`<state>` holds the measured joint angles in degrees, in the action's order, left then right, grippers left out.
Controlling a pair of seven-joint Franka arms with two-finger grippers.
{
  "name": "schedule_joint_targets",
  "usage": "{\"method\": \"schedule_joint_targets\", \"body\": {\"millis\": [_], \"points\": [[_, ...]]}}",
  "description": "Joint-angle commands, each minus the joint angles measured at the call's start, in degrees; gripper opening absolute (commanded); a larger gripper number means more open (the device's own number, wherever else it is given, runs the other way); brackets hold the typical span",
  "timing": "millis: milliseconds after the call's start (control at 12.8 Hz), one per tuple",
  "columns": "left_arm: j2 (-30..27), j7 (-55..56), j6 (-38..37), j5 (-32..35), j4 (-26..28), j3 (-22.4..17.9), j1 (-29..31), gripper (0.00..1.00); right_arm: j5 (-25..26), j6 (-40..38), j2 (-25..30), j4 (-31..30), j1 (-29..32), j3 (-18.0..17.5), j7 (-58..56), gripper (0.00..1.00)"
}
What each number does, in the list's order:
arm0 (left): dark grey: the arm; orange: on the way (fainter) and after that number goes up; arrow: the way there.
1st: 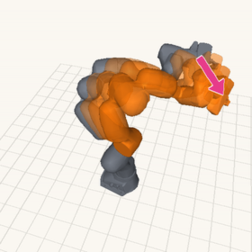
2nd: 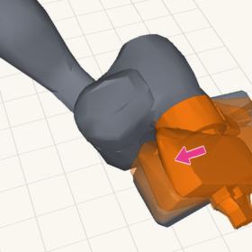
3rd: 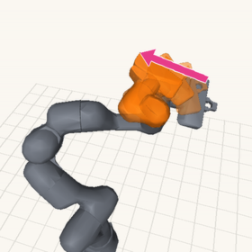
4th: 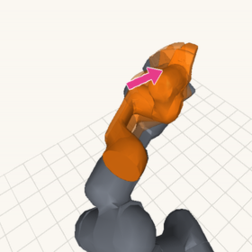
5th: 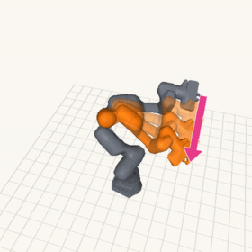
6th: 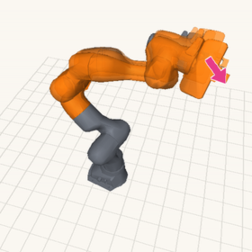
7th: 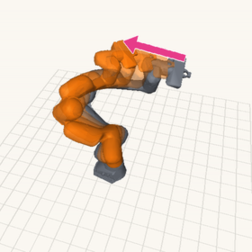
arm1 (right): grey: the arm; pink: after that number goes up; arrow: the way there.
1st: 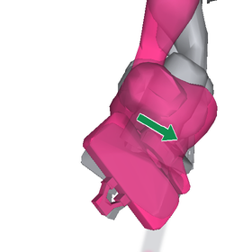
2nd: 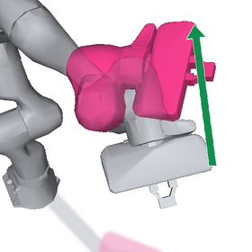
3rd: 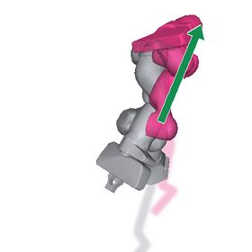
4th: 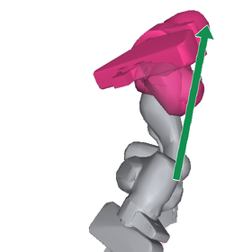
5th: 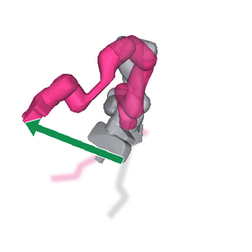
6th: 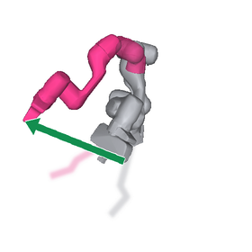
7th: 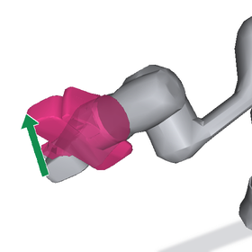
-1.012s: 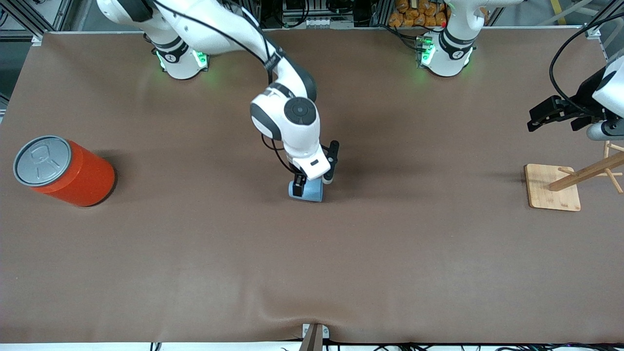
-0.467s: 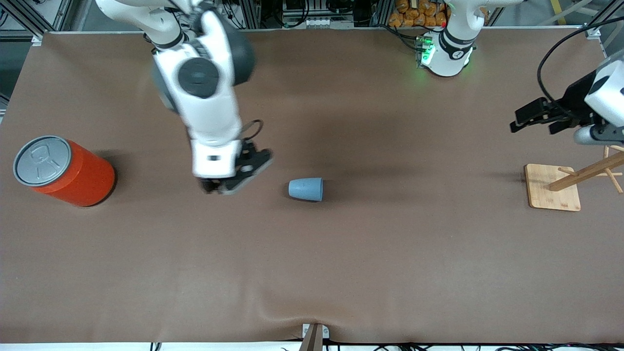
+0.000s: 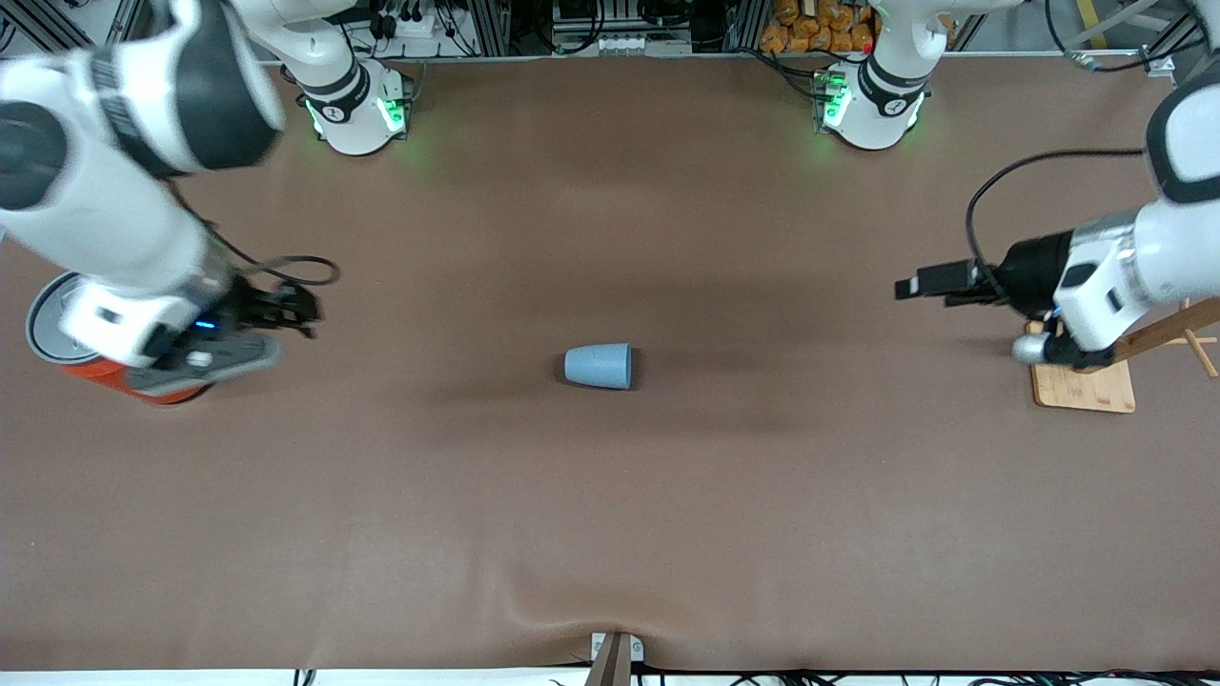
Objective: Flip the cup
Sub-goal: 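Retract the right arm to rest while the left gripper reaches toward the cup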
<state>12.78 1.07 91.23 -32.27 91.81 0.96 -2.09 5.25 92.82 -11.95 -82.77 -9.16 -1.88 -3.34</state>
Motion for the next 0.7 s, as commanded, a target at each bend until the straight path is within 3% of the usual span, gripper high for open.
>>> {"method": "schedule_joint_targets", "body": {"millis": [0,234,389,623], "points": [[4.08,-5.36,3.06,-7.16,0.99,0.10,-0.28,1.00,-2.95,-2.72,6.22,-4.41,6.15,-0.59,0.71,1.00],[10.58,-9.23,5.45,-17.35,1.09,0.19,-1.16,1.00,-5.94,-3.95,12.30,-9.08,10.82,0.98,0.71,1.00],[14.88,-12.83,5.62,-23.60,1.17,0.27,-1.86,1.00,-7.62,-5.97,12.39,-8.12,10.48,3.01,1.32,1.00],[20.08,-21.45,8.68,-32.40,2.84,0.19,-5.11,1.00,-7.53,-7.47,12.39,-6.80,10.04,3.37,3.33,1.00]]}}
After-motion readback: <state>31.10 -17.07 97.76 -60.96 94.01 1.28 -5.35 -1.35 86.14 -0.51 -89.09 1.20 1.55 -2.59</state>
